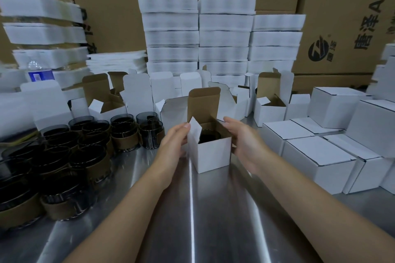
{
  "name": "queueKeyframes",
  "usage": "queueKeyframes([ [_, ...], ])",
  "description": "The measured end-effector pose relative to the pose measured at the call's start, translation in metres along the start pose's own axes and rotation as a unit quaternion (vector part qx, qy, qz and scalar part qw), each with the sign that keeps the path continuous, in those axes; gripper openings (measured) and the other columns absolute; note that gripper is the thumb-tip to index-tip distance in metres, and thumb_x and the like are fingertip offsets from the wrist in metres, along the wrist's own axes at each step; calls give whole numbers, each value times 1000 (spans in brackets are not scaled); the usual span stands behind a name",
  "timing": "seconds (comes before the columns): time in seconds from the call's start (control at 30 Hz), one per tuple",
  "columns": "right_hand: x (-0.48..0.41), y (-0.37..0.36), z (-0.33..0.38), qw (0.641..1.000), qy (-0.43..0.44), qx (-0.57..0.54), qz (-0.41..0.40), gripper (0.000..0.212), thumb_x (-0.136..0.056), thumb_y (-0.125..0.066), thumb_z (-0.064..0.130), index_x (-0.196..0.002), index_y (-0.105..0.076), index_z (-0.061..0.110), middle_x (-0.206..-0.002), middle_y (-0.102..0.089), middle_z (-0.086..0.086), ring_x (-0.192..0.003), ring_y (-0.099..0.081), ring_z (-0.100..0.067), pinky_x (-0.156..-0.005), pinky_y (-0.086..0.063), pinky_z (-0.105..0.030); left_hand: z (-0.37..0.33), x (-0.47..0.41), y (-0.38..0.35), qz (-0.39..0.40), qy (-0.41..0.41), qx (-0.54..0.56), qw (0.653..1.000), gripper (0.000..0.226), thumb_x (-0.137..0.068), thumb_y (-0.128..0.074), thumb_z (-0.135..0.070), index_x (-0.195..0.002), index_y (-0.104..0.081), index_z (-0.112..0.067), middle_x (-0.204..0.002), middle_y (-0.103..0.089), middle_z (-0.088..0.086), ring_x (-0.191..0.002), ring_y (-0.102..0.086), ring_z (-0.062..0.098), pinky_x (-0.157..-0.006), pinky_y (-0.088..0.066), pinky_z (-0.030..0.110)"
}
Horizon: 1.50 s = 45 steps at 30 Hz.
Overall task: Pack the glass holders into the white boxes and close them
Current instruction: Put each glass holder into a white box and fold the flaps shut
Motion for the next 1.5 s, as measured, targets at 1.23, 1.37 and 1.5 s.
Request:
queueKeyframes([
  [1.23, 4, 11, 9, 984, 13, 123, 132, 26, -81, -51, 6, -73, -69, 24, -81, -69, 8, -75, -59, -10, -74, -44, -30, -7, 3, 4, -28, -46, 29, 998, 34, -82, -47, -7, -60, -68, -21, -92, -69, -13, -106, -59, 15, -79, -45, 30],
  [1.37, 4, 10, 12, 981, 44, 174, 79, 28, -79, -51, 16, -65, -74, 25, -93, -72, 8, -90, -63, -14, -88, -47, -34, -6, 5, 1, -12, -56, -11, 998, 19, -81, -57, -15, -63, -63, -20, -95, -67, -9, -93, -61, 9, -78, -43, 29],
  [1.5, 4, 10, 11, 937, 161, 297, 94, 12, -73, -66, 41, -70, -67, 30, -102, -63, 17, -97, -56, -3, -83, -40, -23, -9, 6, 1, 6, -103, -52, 993, 29, -86, -53, 6, -71, -64, -16, -110, -59, -7, -90, -58, -5, -78, -44, 16],
])
Point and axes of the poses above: each hand's wrist, its own x-axis away from the middle knuckle, its own y-axis out of the back of the hand, z = x × y, the point moved 1 cm from there along -x, towards the middle knuckle
